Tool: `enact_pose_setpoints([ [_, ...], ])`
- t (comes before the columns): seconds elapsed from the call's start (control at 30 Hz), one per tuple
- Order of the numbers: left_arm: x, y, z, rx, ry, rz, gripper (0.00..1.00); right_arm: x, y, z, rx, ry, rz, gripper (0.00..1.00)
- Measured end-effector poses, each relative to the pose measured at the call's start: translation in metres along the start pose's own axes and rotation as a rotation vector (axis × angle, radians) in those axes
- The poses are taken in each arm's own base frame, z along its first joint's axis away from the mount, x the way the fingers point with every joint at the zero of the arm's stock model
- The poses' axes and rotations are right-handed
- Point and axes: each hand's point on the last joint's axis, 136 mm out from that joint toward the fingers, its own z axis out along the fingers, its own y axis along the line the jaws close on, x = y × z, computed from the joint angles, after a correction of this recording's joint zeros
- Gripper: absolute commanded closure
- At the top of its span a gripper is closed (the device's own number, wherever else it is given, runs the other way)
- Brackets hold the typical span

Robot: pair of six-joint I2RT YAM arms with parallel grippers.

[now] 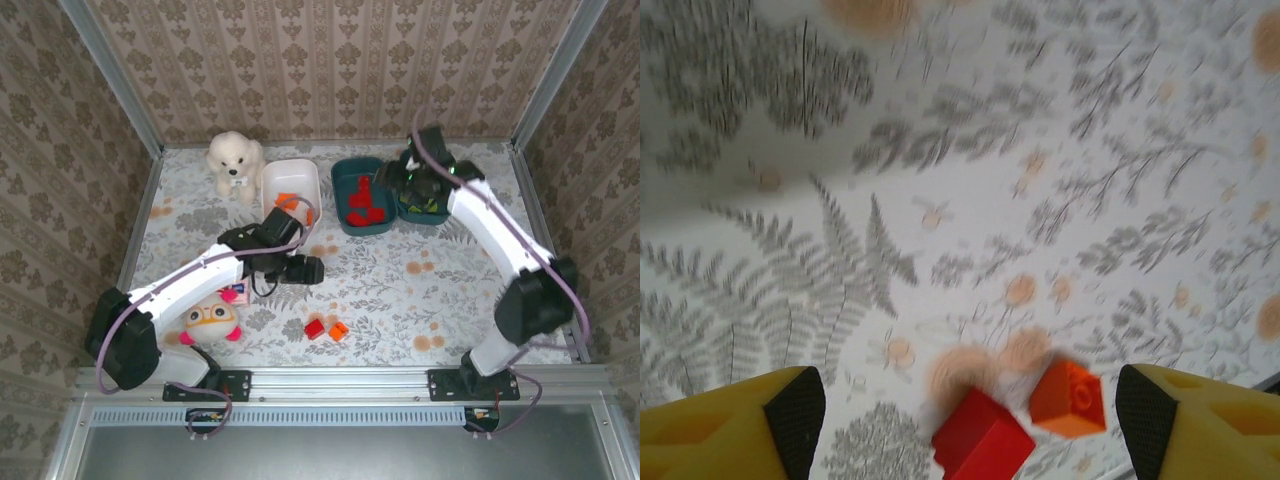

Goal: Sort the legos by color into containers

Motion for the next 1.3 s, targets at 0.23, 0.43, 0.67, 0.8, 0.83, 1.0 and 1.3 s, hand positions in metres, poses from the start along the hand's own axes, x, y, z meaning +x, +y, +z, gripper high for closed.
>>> enact_pose_setpoints([
  [0.23, 0.038, 0.009, 0.006, 0.009, 0.103, -0.1, 0.18, 0.141, 0.023, -0.031, -0.144, 0.142, -0.275, 0.33],
  [0.43, 0.066, 0.013, 0.012, 0.01, 0.162, -0.185, 0.17, 0.211, 0.008, -0.042, -0.172, 0.238, -0.341, 0.33],
  [0.67, 0.077, 0.004, 0.008, 0.02, 0.189, -0.27, 0.19, 0.231, 0.003, -0.045, -0.154, 0.256, -0.355, 0.33],
  [0.8, 0.06, -0.035, -0.011, 0.033, 0.148, -0.051, 0.2, 0.223, -0.003, -0.053, -0.139, 0.212, -0.328, 0.34],
  [0.83, 0.054, -0.046, -0.014, 0.042, 0.129, 0.024, 0.2, 0.219, -0.004, -0.057, -0.139, 0.192, -0.32, 0.34],
  [1.0, 0.06, -0.057, 0.004, 0.0, 0.169, 0.305, 0.21, 0.188, -0.008, -0.1, -0.196, 0.024, -0.238, 0.29],
  [1.3, 0.077, -0.072, 0.049, -0.1, 0.302, 0.624, 0.21, 0.16, -0.017, -0.198, -0.466, -0.198, -0.076, 0.23],
])
